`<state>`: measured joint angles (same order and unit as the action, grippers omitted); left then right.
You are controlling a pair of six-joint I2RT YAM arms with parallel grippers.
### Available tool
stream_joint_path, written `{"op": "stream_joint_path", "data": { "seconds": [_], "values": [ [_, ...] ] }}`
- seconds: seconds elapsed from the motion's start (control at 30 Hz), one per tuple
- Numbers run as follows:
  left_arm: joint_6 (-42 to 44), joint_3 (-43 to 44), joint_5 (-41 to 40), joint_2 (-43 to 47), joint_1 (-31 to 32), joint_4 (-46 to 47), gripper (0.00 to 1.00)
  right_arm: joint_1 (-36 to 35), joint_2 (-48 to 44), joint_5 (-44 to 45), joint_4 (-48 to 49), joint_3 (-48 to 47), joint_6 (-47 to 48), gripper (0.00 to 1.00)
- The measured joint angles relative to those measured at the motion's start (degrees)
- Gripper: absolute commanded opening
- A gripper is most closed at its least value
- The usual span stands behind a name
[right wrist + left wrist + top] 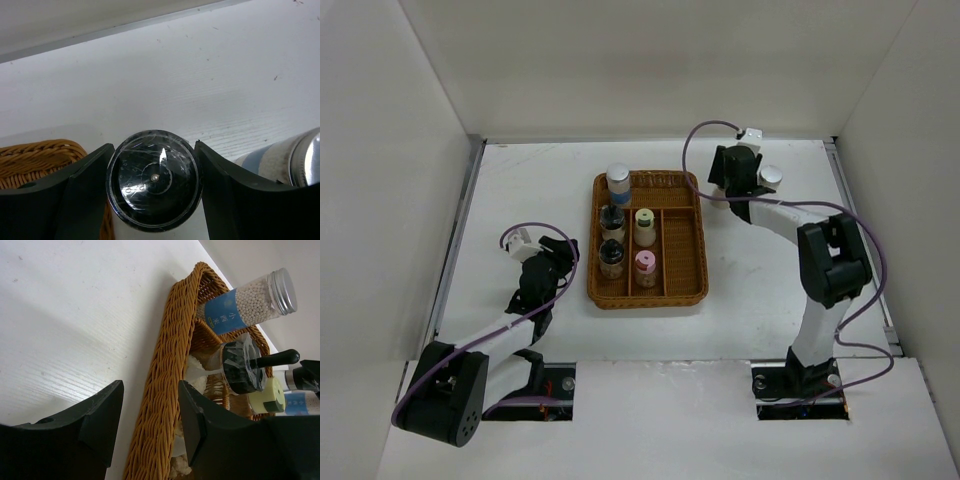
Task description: Organize the condiment bottles
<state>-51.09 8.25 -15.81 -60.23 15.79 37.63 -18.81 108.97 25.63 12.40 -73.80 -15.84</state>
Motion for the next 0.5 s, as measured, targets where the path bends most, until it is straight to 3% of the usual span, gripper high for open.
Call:
{"op": "stream_joint_path", "data": {
  "seconds": [0.23, 0.5],
  "values": [
    [0.00, 0.00, 0.00, -0.09, 0.04, 0.04, 0.46, -2.14, -12.15, 0.85, -0.31, 8.26, 0.85, 0.52],
    [0.00, 0.00, -0.02, -0.26, 0.37, 0.07, 0.46, -11.21, -26.95, 1.20, 2.49, 12.74, 1.03, 0.52]
  ]
}}
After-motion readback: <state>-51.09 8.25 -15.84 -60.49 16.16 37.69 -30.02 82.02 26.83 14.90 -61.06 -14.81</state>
